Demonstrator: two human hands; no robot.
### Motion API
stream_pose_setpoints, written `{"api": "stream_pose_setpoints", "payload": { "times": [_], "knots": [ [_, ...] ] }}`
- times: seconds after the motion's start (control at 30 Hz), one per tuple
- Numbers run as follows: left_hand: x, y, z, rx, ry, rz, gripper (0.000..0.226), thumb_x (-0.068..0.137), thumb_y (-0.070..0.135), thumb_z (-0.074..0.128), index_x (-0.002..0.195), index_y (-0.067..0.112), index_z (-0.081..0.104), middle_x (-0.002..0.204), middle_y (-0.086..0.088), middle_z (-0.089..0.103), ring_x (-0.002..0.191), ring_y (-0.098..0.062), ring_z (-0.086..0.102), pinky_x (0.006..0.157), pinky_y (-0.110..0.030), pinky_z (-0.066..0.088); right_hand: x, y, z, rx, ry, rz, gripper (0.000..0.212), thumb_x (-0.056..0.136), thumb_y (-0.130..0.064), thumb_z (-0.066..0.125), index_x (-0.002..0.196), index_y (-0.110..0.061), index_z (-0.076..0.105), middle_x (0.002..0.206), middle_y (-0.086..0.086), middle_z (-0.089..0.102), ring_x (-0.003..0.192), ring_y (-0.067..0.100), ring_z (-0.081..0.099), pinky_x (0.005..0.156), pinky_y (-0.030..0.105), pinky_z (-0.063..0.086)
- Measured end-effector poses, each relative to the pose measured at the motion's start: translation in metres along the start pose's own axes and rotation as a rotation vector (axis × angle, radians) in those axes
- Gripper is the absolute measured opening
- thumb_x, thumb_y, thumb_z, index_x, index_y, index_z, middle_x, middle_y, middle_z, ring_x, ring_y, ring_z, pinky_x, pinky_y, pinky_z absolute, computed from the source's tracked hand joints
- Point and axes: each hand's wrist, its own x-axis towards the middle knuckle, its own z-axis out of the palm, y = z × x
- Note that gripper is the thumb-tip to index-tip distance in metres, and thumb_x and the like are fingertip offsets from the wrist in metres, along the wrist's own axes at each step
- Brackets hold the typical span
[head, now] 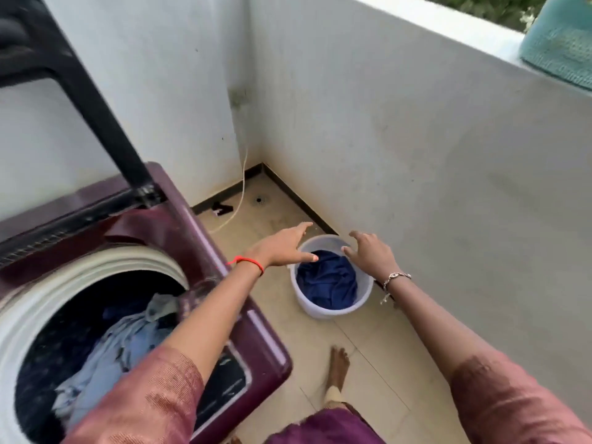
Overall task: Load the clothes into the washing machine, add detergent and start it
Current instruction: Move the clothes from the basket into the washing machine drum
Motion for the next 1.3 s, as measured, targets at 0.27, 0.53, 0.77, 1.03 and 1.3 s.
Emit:
{"api": "stream_pose_setpoints", "payload": {
  "times": [0.27, 0.53, 0.77, 1.03, 1.3],
  "knots": [
    [0.128, 0.015, 0.067, 0.080, -0.247, -0.150, 0.097, 0.082, 0.039, 0.066, 0.150, 0.016, 0.001, 0.157, -0.007, 0.008, 0.145, -0.028, -0.001, 0.116, -0.042, 0.009, 0.060, 0.133, 0.038, 0.082, -0.283, 0.135, 0.042, 0.088, -0.035, 0.054, 0.121, -0.010, 0.048, 0.119, 0.015, 0.058, 0.108, 0.034, 0.056, 0.083, 0.043, 0.048],
    [0.216, -0.050, 0.166, 0.200, -0.172, -0.166, 0.103, 0.081, 0.052, 0.060, 0.148, 0.021, -0.012, 0.157, -0.006, -0.015, 0.143, -0.027, -0.020, 0.116, -0.052, -0.005, 0.114, 0.191, 0.137, 0.087, -0.462, 0.121, 0.065, 0.092, -0.017, 0.045, 0.146, -0.008, 0.010, 0.152, 0.015, 0.018, 0.136, 0.028, 0.031, 0.106, 0.033, 0.031],
    [0.312, -0.147, 0.288, 0.314, -0.044, -0.186, 0.116, 0.068, 0.047, 0.070, 0.138, 0.034, -0.021, 0.151, -0.011, -0.018, 0.137, -0.035, -0.020, 0.110, -0.061, -0.002, 0.196, 0.225, 0.296, -0.151, -0.349, -0.058, 0.095, 0.061, -0.022, 0.081, 0.140, -0.002, 0.034, 0.145, 0.026, 0.032, 0.130, 0.042, 0.040, 0.100, 0.047, 0.043],
    [0.408, -0.249, 0.356, 0.616, -0.001, -0.142, 0.115, 0.070, 0.038, 0.070, 0.146, 0.022, -0.014, 0.155, -0.018, -0.007, 0.143, -0.039, -0.002, 0.113, -0.057, -0.005, 0.277, 0.248, 0.425, -0.303, -0.343, -0.054, 0.136, 0.034, -0.061, 0.084, 0.144, -0.012, 0.022, 0.150, 0.022, 0.026, 0.135, 0.041, 0.032, 0.099, 0.061, 0.034],
    [0.459, -0.302, 0.393, 0.566, 0.004, -0.165, 0.134, 0.058, 0.047, 0.078, 0.141, 0.021, -0.024, 0.155, -0.018, -0.014, 0.145, -0.030, -0.010, 0.113, -0.040, -0.012, 0.347, 0.261, 0.481, -0.274, -0.299, -0.021, 0.133, 0.060, -0.053, 0.077, 0.138, -0.036, -0.029, 0.153, 0.016, -0.023, 0.143, 0.039, -0.010, 0.109, 0.064, 0.014]
  ]
}}
